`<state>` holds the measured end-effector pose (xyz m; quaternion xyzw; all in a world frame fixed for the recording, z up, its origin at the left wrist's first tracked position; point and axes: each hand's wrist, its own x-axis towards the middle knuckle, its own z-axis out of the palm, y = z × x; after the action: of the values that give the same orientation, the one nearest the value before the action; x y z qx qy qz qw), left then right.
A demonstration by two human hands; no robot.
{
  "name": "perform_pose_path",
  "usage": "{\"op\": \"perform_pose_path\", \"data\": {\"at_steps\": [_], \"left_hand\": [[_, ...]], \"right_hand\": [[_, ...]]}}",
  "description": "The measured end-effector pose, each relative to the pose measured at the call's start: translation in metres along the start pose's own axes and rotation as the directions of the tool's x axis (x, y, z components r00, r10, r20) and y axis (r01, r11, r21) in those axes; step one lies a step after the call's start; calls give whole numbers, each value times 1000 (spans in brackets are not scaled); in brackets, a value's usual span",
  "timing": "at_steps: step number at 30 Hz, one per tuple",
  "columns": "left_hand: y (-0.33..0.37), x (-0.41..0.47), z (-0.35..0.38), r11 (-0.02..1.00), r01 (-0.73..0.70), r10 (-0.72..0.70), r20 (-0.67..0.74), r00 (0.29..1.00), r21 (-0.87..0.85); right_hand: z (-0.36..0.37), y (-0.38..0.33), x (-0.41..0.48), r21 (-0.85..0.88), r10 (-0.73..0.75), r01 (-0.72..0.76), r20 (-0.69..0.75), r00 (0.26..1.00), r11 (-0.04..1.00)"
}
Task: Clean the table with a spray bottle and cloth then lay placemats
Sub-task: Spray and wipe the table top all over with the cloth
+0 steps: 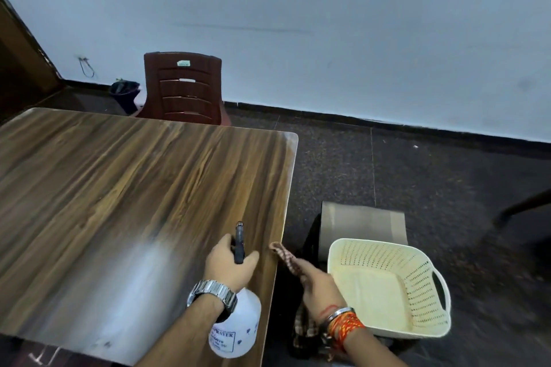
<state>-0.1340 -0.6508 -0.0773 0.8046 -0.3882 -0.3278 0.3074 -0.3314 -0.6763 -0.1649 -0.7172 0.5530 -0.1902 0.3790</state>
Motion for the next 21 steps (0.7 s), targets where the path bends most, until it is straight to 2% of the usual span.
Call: {"op": "perform_pose_path", "data": {"at_steps": [3,5,8,11,14,17,21], "left_hand": [[15,-10,18,996,-81,78,71,994,34],[24,-13,30,987,-147,138,121,983,61],[38,-16,46,953,-276,248,205,947,122],[54,-20,59,894,-425,369,303,879,144],[65,-22,75,826,-544,449,409,795,149],[73,-19,96,789,-601,477,492,728,125],[78,-22,123,748,-656,515,535,670,102]], "right_hand": [[-33,16,-15,118,86,-64,-192,978,991],[-51,27,-24,196,156,-93,-334,929,976],[-71,35,-36,285,233,-103,-472,850,953],[-88,43,-48,349,328,-154,-522,787,924],[-103,54,-60,343,369,-203,-539,757,917],[-116,62,-73,288,378,-257,-547,747,923],[-127,74,-84,246,399,-314,-600,693,917]]}}
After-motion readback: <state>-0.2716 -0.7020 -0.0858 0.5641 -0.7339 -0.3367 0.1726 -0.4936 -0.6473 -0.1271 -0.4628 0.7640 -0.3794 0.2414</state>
